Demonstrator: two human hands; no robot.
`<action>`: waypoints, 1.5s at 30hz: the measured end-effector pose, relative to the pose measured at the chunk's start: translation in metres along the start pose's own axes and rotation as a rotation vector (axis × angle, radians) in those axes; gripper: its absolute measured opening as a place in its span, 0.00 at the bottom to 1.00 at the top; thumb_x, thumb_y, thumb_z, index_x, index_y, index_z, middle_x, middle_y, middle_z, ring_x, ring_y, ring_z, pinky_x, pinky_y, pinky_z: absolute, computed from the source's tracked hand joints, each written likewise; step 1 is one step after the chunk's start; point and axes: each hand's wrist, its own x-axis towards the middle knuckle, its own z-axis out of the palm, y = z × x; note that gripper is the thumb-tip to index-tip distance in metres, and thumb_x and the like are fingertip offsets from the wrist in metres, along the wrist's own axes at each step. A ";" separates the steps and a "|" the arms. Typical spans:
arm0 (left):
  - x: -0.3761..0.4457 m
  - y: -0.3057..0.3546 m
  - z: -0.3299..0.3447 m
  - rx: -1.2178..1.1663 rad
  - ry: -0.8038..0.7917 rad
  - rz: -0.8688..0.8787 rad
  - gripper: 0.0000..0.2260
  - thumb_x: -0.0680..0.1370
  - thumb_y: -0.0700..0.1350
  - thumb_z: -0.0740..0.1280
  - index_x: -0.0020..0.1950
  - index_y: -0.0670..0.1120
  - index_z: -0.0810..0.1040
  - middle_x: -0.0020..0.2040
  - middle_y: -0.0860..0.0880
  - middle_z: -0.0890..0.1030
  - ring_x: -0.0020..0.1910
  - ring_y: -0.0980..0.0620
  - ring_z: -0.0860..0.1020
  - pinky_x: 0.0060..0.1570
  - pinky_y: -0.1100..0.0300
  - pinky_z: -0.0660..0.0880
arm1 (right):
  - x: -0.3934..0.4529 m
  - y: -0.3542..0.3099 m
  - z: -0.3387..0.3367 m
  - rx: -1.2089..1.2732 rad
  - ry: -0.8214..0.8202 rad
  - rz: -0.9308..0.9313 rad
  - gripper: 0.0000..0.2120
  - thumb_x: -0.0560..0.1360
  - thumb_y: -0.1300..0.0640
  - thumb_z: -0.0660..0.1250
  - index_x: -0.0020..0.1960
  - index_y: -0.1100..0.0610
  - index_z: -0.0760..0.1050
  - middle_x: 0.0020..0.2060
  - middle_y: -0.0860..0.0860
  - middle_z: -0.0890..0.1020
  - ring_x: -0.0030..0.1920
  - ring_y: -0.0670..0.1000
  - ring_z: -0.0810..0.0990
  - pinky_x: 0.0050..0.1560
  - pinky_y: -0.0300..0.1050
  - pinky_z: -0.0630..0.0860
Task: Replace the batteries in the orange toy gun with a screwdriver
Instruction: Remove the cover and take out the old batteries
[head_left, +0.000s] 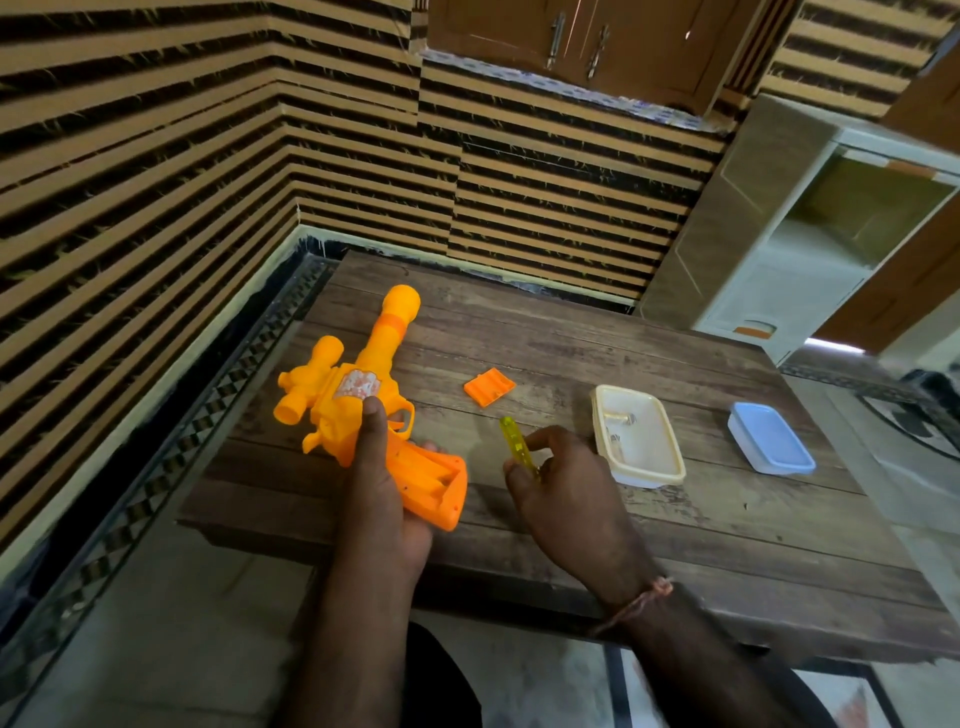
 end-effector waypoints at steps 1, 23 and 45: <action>0.000 0.000 0.000 0.003 0.011 -0.007 0.26 0.75 0.60 0.67 0.69 0.48 0.73 0.45 0.51 0.79 0.36 0.54 0.78 0.35 0.57 0.77 | 0.001 0.000 0.000 0.007 0.000 0.003 0.14 0.74 0.45 0.67 0.57 0.49 0.74 0.35 0.49 0.81 0.35 0.49 0.78 0.35 0.42 0.69; -0.005 0.006 0.002 0.029 -0.010 0.001 0.27 0.77 0.63 0.63 0.71 0.49 0.72 0.61 0.46 0.79 0.48 0.51 0.80 0.46 0.53 0.77 | -0.009 0.008 -0.008 0.043 0.013 0.058 0.15 0.73 0.47 0.70 0.56 0.51 0.75 0.43 0.49 0.82 0.43 0.49 0.80 0.45 0.44 0.77; 0.002 0.008 -0.003 -0.020 -0.003 -0.006 0.31 0.74 0.63 0.65 0.73 0.50 0.71 0.59 0.44 0.77 0.44 0.50 0.80 0.43 0.53 0.79 | 0.032 -0.034 0.036 -0.459 -0.044 -0.079 0.10 0.78 0.51 0.61 0.55 0.55 0.73 0.52 0.55 0.81 0.53 0.58 0.80 0.42 0.47 0.65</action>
